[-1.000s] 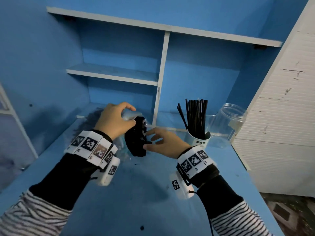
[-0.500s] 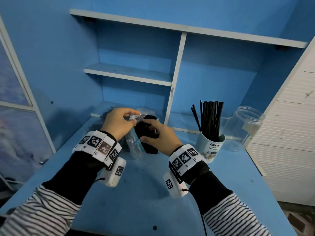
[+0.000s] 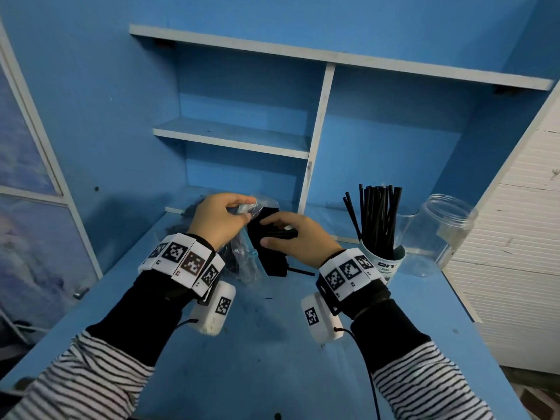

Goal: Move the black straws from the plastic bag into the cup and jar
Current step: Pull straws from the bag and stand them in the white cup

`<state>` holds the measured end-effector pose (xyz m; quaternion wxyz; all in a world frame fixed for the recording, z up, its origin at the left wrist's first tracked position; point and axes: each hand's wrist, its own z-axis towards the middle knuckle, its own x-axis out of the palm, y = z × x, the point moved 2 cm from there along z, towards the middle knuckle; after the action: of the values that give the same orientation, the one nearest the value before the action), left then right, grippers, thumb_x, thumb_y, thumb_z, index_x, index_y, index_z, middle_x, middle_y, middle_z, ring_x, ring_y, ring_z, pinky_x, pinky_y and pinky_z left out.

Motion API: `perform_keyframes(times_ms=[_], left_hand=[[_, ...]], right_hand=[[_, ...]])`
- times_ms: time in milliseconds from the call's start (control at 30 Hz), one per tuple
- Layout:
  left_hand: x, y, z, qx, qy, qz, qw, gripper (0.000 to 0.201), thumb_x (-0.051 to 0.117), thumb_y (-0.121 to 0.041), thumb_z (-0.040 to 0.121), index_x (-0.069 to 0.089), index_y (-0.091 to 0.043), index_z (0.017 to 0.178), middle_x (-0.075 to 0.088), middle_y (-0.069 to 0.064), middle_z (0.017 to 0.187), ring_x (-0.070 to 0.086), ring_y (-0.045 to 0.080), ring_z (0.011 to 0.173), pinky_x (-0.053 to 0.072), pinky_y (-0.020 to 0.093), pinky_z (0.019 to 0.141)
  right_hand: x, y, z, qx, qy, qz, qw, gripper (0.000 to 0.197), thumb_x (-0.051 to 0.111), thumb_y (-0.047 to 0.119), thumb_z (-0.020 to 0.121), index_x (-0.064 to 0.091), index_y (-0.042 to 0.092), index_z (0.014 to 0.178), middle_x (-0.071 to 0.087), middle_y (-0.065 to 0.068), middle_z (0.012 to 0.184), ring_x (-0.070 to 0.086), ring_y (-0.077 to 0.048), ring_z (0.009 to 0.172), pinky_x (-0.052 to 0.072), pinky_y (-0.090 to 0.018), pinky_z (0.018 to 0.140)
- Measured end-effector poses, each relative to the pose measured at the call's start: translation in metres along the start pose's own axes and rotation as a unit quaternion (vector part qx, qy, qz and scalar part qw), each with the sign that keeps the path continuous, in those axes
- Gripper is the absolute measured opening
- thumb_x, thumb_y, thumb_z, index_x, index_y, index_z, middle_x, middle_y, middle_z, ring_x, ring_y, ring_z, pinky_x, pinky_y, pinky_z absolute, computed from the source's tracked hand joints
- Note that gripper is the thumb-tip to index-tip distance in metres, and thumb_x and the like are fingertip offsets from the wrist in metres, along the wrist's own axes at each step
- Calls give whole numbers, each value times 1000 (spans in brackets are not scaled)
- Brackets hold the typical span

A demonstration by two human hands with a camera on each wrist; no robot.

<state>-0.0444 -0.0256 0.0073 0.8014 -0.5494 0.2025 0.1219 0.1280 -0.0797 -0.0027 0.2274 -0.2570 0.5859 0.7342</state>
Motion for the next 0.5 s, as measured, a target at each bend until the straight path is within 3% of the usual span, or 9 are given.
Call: perform_keyframes(times_ms=[167,333,433,500], left_hand=[[0,0,2,-2,0,-3,1000,30,68,-6,85,71,-24,109,65,-11,110,57,2,102,39,19,94],[-2,1,1,-5,10,-4,1000,31,69,-7,85,71,-24,111,65,-9,116,56,3,106,38,21,97],[0,1,0,-10,12,-2,1000,31,69,-8,85,71,-25,112,65,-9,116,56,3,106,38,21,97],[1,1,-1,-11,11,-4,1000,31,69,-8,85,71,-25,111,66,-8,116,56,4,107,38,21,96]], right_hand=[[-3,-7,3,-6,-55,5,998,21,73,22,84,73,25,105,69,10,109,59,-2,99,39,0,78],[-25,-21,2,3,-60,27,998,21,75,19,83,71,25,102,68,9,98,63,-9,95,50,-27,91],[-26,-25,2,24,-23,39,999,33,73,27,84,63,31,115,59,2,104,60,-13,93,51,-26,83],[-18,-27,1,38,9,70,997,38,72,27,85,61,28,122,59,-2,110,62,-14,96,55,-22,76]])
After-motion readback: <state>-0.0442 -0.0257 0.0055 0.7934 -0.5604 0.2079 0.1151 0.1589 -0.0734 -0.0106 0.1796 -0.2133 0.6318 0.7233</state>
